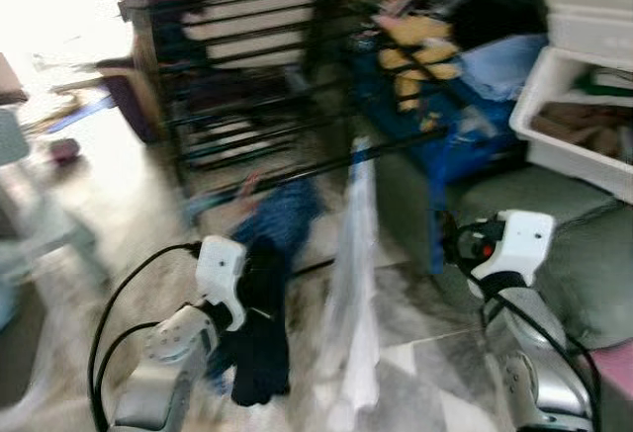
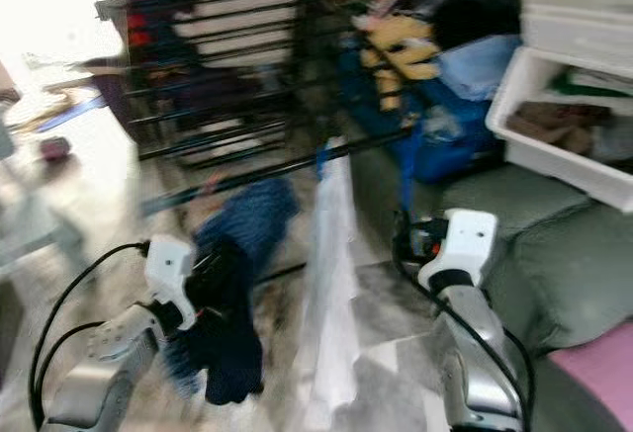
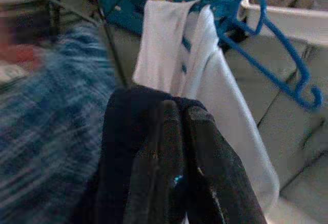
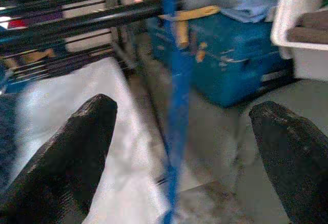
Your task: Hang hanger
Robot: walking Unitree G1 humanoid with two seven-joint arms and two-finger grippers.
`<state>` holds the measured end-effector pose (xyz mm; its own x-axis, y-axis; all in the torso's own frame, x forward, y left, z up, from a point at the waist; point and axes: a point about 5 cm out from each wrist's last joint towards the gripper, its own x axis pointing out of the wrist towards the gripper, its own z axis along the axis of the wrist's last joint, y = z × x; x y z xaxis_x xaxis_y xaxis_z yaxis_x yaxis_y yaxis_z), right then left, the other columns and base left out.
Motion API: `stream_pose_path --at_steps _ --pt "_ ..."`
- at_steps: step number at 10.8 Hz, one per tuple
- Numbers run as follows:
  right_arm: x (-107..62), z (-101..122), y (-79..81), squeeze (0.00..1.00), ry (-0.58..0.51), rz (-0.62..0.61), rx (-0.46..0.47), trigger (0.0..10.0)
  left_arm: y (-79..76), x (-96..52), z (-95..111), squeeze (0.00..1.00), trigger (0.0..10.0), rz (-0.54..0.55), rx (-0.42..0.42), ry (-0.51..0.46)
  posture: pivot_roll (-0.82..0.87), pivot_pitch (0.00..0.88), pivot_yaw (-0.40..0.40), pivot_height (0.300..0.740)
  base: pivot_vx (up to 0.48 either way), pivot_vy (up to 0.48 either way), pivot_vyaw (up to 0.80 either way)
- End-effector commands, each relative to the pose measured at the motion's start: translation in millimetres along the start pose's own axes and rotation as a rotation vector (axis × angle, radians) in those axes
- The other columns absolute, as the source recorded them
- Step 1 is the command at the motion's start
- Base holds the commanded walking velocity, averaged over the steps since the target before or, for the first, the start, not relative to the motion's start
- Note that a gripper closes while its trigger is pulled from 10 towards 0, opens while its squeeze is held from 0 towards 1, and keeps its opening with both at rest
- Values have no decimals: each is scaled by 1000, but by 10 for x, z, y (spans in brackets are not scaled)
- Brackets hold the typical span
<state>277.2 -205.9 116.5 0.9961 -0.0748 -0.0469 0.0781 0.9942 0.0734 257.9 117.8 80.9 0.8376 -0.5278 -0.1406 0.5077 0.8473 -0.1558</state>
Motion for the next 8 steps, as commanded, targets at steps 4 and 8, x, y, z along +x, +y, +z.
stream_pose_path --at_steps 4,8 --pt "57 -24 56 0 22 0 13 10000 35 -18 61 0 10000 13 24 -7 -124 0 46 740 0 0 0" --pt "230 -61 50 0 69 -41 9 10000 30 -18 59 0 10000 11 27 3 -116 0 45 740 0 0 0"
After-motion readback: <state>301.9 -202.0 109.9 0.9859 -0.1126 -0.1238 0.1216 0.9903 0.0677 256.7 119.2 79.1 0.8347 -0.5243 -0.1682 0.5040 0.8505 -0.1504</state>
